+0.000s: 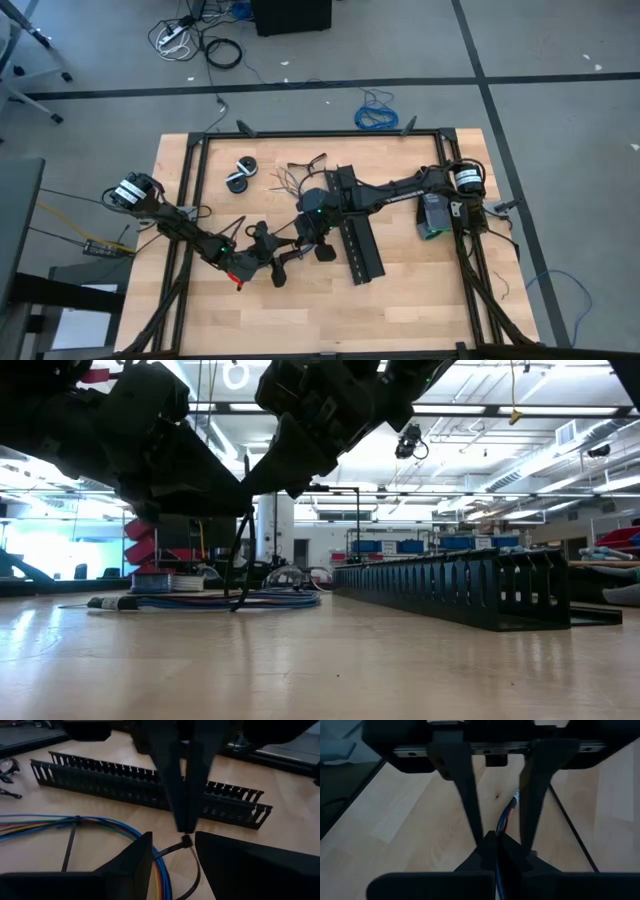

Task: Ziptie cables
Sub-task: Wrap the black zip tie on the cable

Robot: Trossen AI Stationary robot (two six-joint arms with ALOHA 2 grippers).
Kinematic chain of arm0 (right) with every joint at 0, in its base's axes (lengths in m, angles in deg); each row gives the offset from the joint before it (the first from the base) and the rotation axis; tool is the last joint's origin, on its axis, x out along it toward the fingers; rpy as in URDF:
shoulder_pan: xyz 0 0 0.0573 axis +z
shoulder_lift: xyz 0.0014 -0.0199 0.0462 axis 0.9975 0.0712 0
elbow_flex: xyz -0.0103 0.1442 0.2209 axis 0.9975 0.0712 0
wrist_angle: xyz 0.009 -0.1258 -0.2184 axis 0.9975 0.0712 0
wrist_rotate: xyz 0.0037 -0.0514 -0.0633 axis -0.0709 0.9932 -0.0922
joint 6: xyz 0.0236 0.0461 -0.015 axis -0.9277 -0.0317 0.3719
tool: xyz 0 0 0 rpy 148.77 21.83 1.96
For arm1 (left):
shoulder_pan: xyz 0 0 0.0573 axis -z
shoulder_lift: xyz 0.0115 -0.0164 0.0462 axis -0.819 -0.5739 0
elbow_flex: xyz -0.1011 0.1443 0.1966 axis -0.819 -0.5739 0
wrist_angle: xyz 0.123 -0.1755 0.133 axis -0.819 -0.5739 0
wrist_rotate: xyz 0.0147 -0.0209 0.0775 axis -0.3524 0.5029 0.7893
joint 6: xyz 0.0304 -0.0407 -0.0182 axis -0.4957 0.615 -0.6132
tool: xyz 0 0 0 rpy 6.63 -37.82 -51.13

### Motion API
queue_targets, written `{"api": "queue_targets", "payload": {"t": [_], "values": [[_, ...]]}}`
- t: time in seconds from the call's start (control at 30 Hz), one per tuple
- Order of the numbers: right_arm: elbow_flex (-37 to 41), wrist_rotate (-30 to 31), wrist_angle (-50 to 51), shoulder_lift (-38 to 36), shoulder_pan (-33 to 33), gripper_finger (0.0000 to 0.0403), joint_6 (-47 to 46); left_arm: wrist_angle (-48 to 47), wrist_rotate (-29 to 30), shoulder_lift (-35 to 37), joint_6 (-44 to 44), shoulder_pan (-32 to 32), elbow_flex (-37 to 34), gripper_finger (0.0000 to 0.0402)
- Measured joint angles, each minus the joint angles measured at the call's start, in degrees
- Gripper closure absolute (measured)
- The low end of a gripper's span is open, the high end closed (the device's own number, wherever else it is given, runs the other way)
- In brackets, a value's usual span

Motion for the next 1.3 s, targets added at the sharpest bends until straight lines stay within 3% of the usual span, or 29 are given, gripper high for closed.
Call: {"api": "queue_targets", "payload": {"t": [0.5, 0.97, 1.3], "values": [[0.0, -0.28, -1.66, 0.0, -0.02, 0.0403, -0.35, 2.02, -2.72, 0.02, -0.66, -2.5, 0.0, 0.0264], [0.0, 0.13, -1.77, -0.04, -0.11, 0.0402, -0.32, 1.8, -3.23, 0.02, -2.03, -2.6, 0.02, 0.0394], [0.02, 1.5, -3.38, -0.04, -0.11, 0.0402, -0.1, -1.32, -2.8, 0.07, -0.39, -2.62, 0.11, 0.0381]]}}
